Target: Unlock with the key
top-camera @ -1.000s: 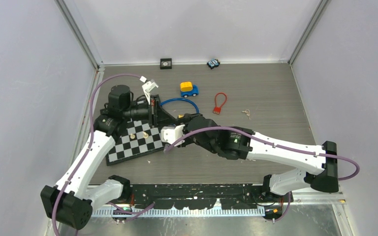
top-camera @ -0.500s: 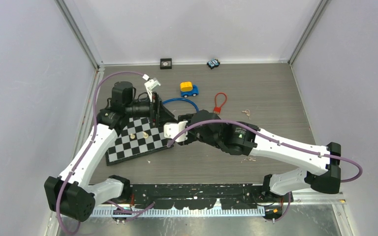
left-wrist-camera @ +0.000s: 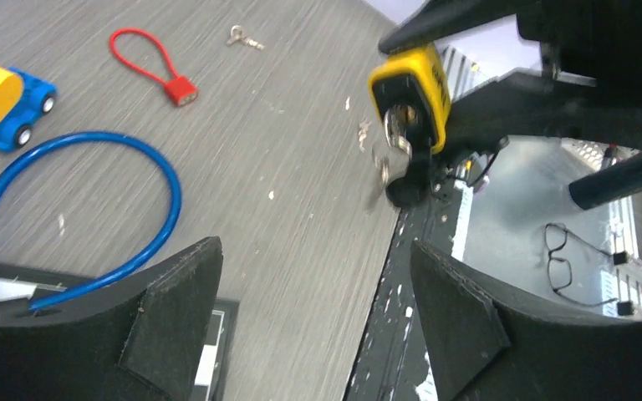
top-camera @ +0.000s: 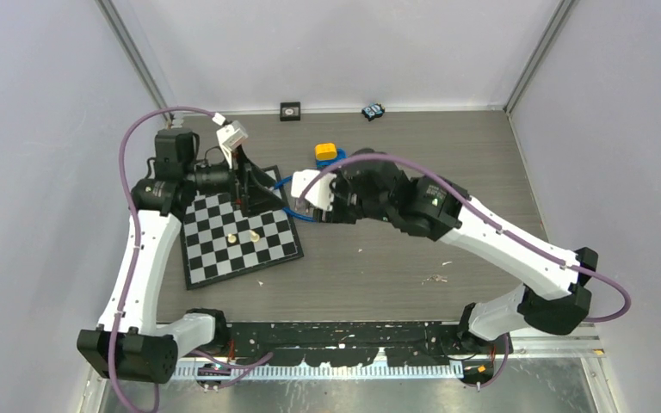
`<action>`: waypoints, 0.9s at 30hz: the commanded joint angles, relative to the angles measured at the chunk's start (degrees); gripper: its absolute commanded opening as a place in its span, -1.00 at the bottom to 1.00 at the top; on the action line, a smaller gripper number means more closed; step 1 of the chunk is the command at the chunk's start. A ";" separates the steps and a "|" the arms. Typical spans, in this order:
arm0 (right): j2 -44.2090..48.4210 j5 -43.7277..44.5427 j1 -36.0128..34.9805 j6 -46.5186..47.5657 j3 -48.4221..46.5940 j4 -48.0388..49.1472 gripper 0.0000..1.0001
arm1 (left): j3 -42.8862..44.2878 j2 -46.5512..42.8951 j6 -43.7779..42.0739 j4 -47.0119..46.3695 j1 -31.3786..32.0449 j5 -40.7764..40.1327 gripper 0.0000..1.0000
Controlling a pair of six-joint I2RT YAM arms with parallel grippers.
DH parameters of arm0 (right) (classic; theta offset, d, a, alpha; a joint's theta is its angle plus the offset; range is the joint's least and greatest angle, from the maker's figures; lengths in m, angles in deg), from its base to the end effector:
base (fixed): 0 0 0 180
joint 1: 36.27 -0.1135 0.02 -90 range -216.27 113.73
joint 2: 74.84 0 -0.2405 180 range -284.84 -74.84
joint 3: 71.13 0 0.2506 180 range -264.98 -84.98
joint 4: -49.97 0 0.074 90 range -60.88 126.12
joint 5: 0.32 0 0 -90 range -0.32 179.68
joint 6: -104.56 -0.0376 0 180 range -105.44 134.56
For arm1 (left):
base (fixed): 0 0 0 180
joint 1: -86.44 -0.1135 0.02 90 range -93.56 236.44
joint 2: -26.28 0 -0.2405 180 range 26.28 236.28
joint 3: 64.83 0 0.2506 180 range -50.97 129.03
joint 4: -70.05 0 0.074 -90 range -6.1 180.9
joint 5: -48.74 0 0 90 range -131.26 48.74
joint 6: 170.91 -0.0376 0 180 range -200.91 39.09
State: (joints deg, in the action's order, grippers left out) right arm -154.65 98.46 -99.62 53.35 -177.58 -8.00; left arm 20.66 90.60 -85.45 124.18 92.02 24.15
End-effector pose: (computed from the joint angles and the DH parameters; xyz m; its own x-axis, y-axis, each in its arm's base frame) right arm 0.1381 0.2623 0.4048 0.3349 -0.7129 -0.6161 -0.7890 0.1452 -0.5970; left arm 0.2203 -0.0559 0.3720 -0.4765 0.0796 -0.8756 0.8402 0.3347 -0.4267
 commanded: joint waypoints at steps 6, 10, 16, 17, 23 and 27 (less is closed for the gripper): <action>-2.40 -11.53 7.01 -8.28 -10.73 -12.40 -0.99 | 6.83 4.21 -24.72 24.80 -5.32 0.40 0.68; -1.26 -15.55 8.55 -10.20 -9.16 -14.66 -0.99 | 5.71 3.74 -27.00 25.03 -5.32 -0.48 0.67; -0.46 -21.24 10.19 -10.98 -5.81 -14.07 -0.99 | 1.60 2.35 -7.91 9.14 -5.32 1.56 0.49; -0.80 -21.13 10.37 -10.70 -5.59 -14.12 -0.99 | 0.68 2.32 -2.78 5.65 -5.32 2.21 0.44; -3.64 -22.81 13.24 -10.18 -6.04 -11.85 -0.99 | -3.62 2.47 18.28 -9.72 -5.32 4.28 0.31; -6.39 -21.55 13.69 -11.40 -5.81 -8.69 -0.99 | -8.00 3.46 32.65 -22.98 -1.78 4.43 0.29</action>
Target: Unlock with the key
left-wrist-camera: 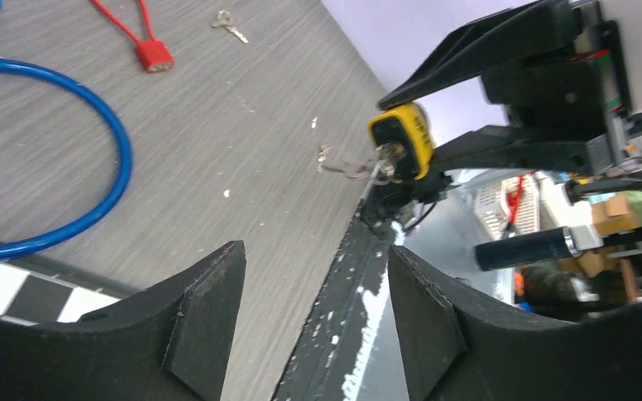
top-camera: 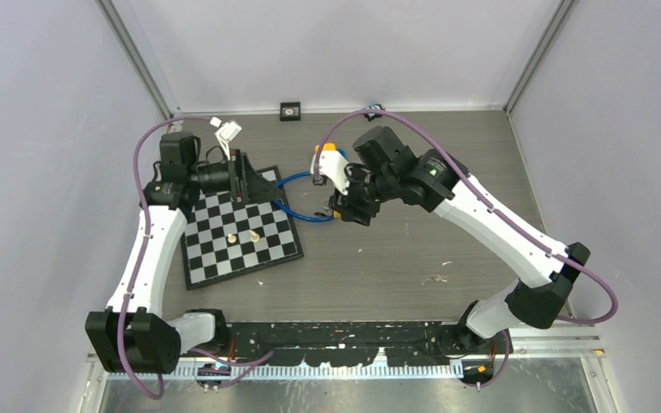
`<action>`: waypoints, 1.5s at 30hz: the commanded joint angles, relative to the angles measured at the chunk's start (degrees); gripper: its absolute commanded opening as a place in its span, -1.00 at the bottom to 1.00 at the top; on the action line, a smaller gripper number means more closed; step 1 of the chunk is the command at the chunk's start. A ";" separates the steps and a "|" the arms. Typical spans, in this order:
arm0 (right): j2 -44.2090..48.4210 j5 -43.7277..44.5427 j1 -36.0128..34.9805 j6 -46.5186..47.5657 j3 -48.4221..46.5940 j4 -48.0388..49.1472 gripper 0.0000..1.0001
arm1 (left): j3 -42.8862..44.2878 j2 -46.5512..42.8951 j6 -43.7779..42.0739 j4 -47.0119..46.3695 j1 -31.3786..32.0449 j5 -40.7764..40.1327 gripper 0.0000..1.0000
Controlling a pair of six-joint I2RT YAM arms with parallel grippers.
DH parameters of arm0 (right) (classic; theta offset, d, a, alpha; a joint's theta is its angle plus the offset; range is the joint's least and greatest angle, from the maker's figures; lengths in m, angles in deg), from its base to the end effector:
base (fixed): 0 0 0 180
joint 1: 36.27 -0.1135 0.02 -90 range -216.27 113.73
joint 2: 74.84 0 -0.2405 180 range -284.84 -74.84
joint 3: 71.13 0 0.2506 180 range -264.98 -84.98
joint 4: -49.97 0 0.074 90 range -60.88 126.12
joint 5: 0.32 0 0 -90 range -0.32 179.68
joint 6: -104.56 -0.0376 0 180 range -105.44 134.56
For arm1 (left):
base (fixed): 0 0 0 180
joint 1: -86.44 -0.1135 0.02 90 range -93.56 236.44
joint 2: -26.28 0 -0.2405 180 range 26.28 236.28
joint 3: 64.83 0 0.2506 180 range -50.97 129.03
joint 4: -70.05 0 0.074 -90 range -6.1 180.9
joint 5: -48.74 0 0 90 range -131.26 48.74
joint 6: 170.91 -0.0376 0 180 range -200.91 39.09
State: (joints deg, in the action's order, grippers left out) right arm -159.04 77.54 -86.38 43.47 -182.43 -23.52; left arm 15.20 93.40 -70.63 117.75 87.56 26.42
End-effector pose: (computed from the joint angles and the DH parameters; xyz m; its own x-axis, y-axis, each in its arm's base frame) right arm 0.1832 0.2316 0.3867 0.0011 -0.7356 -0.6774 -0.9626 0.1828 -0.2002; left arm 0.2425 -0.0395 0.3407 -0.6982 -0.0541 -0.7139 0.6529 0.3610 -0.6659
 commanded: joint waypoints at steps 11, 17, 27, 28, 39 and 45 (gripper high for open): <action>-5.40 -0.03 0.40 -4.48 0.37 11.61 -0.99 | -5.48 10.83 29.89 -30.42 10.07 0.29 0.13; -5.88 -0.51 0.45 -5.76 1.08 12.27 -0.99 | -7.68 13.59 30.75 -33.47 12.46 0.47 0.10; -6.02 0.00 0.45 -6.53 1.69 12.99 -0.99 | -9.71 13.27 31.65 -36.48 14.87 1.76 -0.13; -6.10 0.08 0.45 -6.54 1.61 13.02 -0.99 | -9.83 13.29 31.64 -36.53 14.87 1.85 -0.19; -5.22 1.14 0.45 -5.99 2.26 12.95 -0.99 | -10.01 12.30 31.12 -36.41 14.79 2.88 -0.38; -4.92 1.42 0.45 -5.79 2.52 12.96 -0.99 | -10.00 11.39 30.79 -35.95 14.28 3.08 -0.15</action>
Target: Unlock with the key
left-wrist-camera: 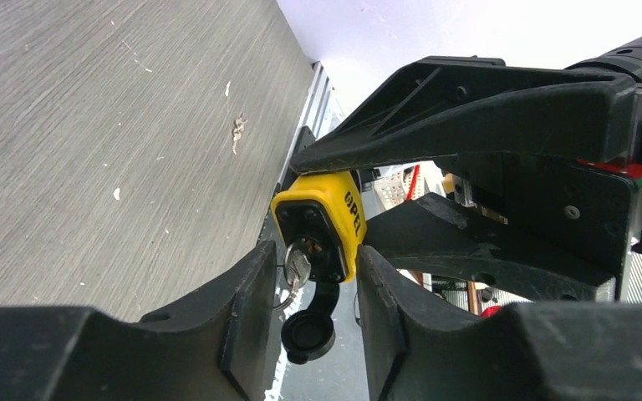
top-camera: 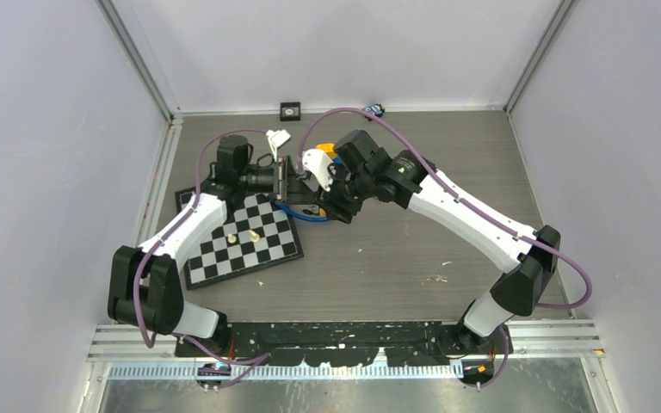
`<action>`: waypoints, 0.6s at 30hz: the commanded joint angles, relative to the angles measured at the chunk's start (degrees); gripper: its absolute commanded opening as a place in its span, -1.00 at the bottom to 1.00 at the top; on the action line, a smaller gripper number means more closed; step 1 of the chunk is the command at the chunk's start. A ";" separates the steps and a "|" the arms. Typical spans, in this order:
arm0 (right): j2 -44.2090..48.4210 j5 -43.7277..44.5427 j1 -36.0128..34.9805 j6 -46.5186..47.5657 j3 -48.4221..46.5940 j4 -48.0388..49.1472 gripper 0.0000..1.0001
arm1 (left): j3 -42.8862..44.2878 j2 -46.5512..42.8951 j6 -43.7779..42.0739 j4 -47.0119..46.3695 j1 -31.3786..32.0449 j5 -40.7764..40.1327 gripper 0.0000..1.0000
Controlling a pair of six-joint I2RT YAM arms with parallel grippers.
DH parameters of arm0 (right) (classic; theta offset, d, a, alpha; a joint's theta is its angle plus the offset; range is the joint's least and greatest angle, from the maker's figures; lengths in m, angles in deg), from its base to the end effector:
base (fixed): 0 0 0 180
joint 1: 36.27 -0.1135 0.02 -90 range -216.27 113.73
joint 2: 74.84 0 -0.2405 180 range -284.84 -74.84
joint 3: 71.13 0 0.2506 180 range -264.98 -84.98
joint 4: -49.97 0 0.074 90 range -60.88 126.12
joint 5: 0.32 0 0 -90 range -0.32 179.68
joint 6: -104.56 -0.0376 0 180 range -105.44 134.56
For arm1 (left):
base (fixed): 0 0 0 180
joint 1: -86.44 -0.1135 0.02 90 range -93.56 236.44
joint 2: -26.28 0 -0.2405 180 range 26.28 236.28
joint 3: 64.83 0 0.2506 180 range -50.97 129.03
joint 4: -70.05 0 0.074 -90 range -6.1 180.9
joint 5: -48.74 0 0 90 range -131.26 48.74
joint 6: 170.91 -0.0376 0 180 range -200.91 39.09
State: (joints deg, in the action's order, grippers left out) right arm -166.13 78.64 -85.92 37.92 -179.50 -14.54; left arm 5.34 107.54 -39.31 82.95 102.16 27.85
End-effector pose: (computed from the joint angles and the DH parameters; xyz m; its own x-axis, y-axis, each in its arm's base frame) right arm 0.2146 0.2638 0.3459 -0.1079 -0.7281 -0.6770 -0.9527 0.2702 -0.1388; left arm 0.2881 -0.1176 0.2675 -0.9023 0.0080 -0.4310 0.4268 0.1569 -0.8906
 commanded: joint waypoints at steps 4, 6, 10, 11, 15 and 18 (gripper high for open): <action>2.29 0.37 -0.01 -0.30 -0.40 3.96 -0.99 | -0.29 -2.71 -1.04 -0.37 -0.76 1.91 -0.19; 2.30 0.49 -0.01 -0.16 -0.40 3.95 -0.99 | -0.53 -2.86 -1.40 -0.26 -0.85 2.09 -0.25; 2.34 0.51 -0.01 -0.15 -0.53 3.94 -0.99 | -0.61 -2.82 -2.45 0.60 -0.87 2.08 -0.31; 2.20 0.46 -0.01 -0.15 -0.57 3.97 -0.99 | -0.53 -2.59 -2.49 0.64 -0.87 2.07 -0.32; 2.21 0.41 -0.01 -0.24 -0.56 3.89 -0.99 | -0.43 -2.04 -2.89 0.69 -0.87 2.12 -0.39; 2.27 0.50 -0.02 -0.24 -0.58 3.89 -0.99 | -0.51 -1.62 -3.43 0.70 -0.79 2.19 -0.46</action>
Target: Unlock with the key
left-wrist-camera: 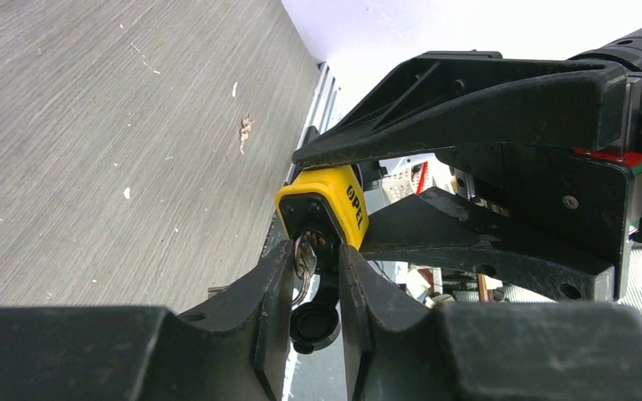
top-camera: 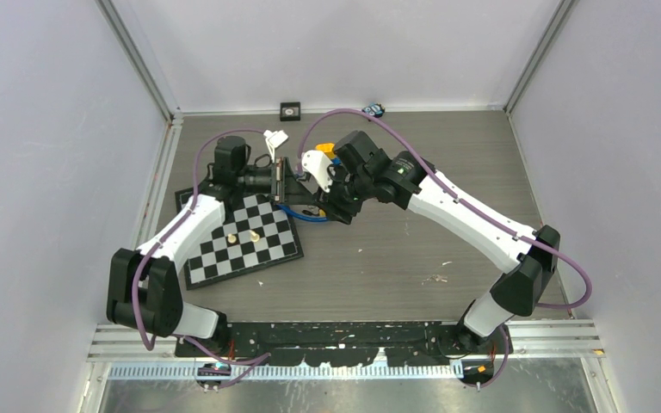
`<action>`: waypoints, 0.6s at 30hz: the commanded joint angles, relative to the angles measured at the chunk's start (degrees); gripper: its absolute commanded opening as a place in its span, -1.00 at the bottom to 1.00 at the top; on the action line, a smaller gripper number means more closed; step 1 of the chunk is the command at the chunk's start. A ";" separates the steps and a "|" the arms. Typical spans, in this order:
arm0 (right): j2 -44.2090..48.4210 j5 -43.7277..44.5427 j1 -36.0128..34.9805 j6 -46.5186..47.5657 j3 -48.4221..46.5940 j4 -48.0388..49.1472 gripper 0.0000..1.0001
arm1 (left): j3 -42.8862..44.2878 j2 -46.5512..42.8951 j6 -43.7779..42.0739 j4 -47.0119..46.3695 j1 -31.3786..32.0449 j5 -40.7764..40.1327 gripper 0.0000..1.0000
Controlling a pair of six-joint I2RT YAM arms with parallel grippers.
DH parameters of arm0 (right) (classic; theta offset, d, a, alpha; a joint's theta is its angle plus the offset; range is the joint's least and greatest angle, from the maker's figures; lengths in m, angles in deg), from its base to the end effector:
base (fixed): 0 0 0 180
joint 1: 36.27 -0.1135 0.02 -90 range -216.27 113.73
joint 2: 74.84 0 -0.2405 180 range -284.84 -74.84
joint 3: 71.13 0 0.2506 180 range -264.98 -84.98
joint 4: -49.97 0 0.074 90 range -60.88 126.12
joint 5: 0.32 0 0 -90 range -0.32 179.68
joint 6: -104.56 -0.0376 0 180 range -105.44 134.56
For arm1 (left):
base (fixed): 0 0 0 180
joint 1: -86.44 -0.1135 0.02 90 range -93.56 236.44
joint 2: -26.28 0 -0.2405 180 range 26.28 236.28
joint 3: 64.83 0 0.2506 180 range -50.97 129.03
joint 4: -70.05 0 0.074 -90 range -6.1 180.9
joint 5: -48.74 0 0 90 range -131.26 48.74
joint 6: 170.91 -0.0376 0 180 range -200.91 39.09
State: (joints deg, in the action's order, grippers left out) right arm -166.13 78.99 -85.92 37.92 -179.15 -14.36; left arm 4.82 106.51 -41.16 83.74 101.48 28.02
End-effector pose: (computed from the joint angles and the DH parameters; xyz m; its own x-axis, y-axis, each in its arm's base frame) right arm 0.2150 0.2638 0.3441 -0.1099 -0.7311 -0.6733 -0.9514 0.2734 -0.1416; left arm 0.2855 -0.1131 0.2686 -0.8904 0.0050 -0.4551 0.4499 0.1608 -0.8785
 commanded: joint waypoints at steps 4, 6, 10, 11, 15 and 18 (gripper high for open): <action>2.12 0.15 0.00 -0.24 -1.16 3.59 -0.99 | -0.06 0.09 -2.65 -0.02 0.23 2.42 -0.56; 2.04 0.09 -0.01 -0.24 -1.27 3.62 -0.99 | -0.16 0.18 -3.46 0.00 0.40 2.42 -0.60; 1.73 -0.09 -0.01 -0.32 -1.54 3.52 -0.99 | -0.16 0.44 -5.91 1.57 0.76 2.25 -0.77; 1.63 -0.11 -0.01 -0.41 -1.66 3.52 -0.99 | -0.16 0.57 -6.47 1.91 0.85 2.22 -0.81; 1.21 -0.58 -0.01 -0.87 -2.11 3.42 -0.99 | -0.03 0.84 -8.86 2.85 1.11 1.86 -1.00; 1.11 -1.56 0.14 -1.82 -2.16 3.54 -0.99 | 0.02 0.52 -12.03 3.10 1.70 1.59 -1.00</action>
State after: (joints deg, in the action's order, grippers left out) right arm -166.13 78.79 -85.92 37.89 -179.15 -15.65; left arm 4.73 107.30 -47.48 85.31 102.10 28.37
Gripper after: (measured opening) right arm 0.534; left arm 0.020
